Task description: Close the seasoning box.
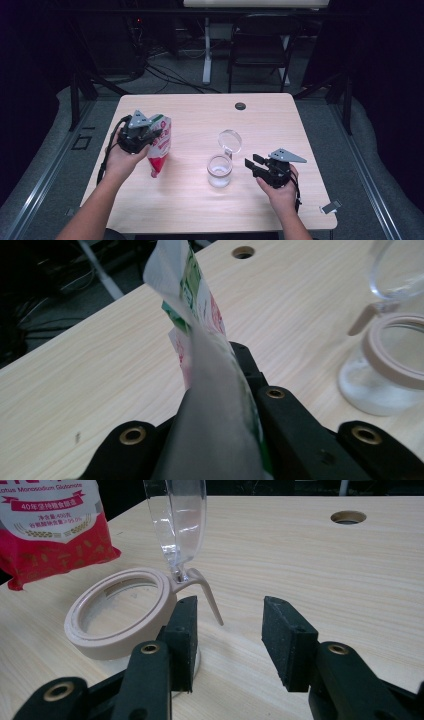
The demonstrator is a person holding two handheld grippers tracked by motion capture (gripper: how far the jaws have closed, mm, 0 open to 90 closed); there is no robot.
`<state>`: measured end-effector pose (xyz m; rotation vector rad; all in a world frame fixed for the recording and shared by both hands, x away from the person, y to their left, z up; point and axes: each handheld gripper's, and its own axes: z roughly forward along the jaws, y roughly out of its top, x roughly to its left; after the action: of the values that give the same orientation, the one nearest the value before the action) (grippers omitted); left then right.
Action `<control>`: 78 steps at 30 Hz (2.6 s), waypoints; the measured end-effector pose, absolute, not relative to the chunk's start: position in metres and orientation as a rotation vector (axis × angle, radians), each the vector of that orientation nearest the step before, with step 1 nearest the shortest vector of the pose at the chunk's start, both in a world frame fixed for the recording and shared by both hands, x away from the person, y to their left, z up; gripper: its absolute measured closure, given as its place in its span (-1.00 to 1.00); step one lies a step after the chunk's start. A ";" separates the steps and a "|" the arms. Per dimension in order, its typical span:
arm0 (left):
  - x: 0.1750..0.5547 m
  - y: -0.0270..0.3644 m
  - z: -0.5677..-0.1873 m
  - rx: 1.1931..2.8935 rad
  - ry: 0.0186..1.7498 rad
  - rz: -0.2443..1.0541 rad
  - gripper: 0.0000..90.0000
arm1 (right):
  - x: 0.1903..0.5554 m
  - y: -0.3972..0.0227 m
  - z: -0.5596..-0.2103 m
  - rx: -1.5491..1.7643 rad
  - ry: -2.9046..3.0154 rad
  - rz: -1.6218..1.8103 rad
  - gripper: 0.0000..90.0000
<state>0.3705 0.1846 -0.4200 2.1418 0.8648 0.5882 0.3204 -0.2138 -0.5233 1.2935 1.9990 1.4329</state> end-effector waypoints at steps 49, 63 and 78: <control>0.311 0.153 -0.473 2.050 0.708 0.310 0.98 | 0.308 -0.157 -0.473 0.863 2.273 1.435 0.90; 0.307 0.144 -0.475 2.045 0.729 0.307 0.97 | 0.320 -0.117 -0.464 0.716 2.362 1.516 0.81; 0.302 0.141 -0.473 2.050 0.767 0.339 0.95 | 0.326 -0.096 -0.475 0.627 2.428 1.476 0.77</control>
<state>0.3025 0.1405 -0.4735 2.0495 0.7668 0.3392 0.3258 -0.0956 -0.4746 0.6272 2.4282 1.4762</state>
